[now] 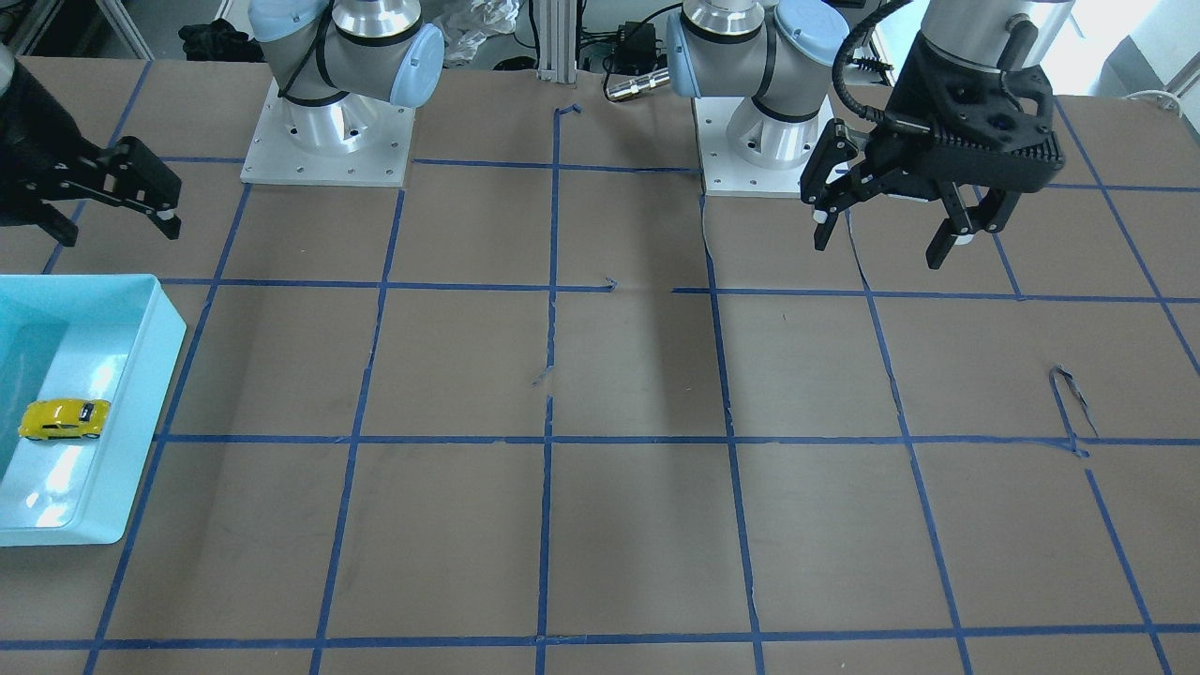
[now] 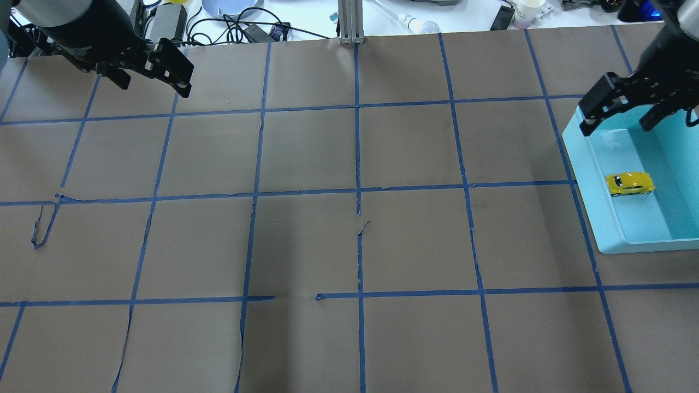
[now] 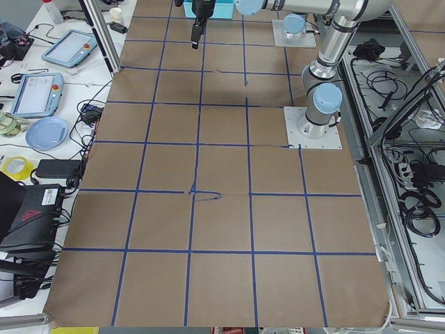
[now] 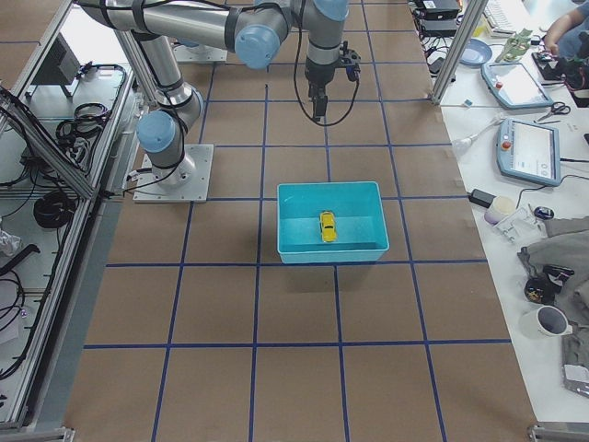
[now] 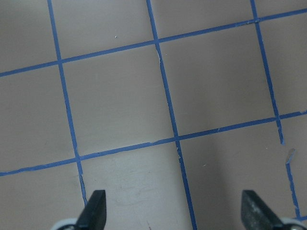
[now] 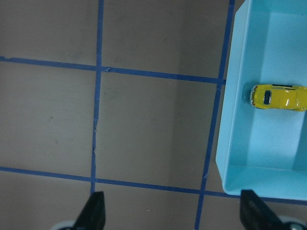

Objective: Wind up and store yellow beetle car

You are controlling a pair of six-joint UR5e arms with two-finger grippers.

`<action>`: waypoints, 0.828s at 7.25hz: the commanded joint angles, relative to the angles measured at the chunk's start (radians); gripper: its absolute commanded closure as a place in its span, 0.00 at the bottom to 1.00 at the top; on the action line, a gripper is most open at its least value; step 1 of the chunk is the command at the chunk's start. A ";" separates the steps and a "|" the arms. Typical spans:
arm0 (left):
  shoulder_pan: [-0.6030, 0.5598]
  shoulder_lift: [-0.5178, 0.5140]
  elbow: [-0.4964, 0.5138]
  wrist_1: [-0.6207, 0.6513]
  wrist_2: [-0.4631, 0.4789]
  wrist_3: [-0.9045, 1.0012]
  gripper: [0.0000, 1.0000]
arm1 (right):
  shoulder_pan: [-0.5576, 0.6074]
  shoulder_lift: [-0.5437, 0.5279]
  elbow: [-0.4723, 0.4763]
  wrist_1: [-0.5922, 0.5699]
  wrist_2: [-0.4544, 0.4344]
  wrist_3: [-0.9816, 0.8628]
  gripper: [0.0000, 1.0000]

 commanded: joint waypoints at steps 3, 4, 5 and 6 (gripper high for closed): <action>0.000 -0.001 -0.002 0.001 -0.001 0.000 0.00 | 0.152 -0.012 -0.005 -0.005 -0.010 0.247 0.00; 0.000 0.001 -0.002 0.000 -0.001 0.000 0.00 | 0.180 -0.012 -0.005 -0.008 -0.001 0.325 0.00; 0.000 0.001 -0.002 0.000 0.000 0.000 0.00 | 0.213 -0.012 -0.003 -0.014 -0.013 0.367 0.00; 0.002 0.001 -0.002 0.000 0.000 0.000 0.00 | 0.233 -0.012 0.002 -0.014 -0.012 0.370 0.00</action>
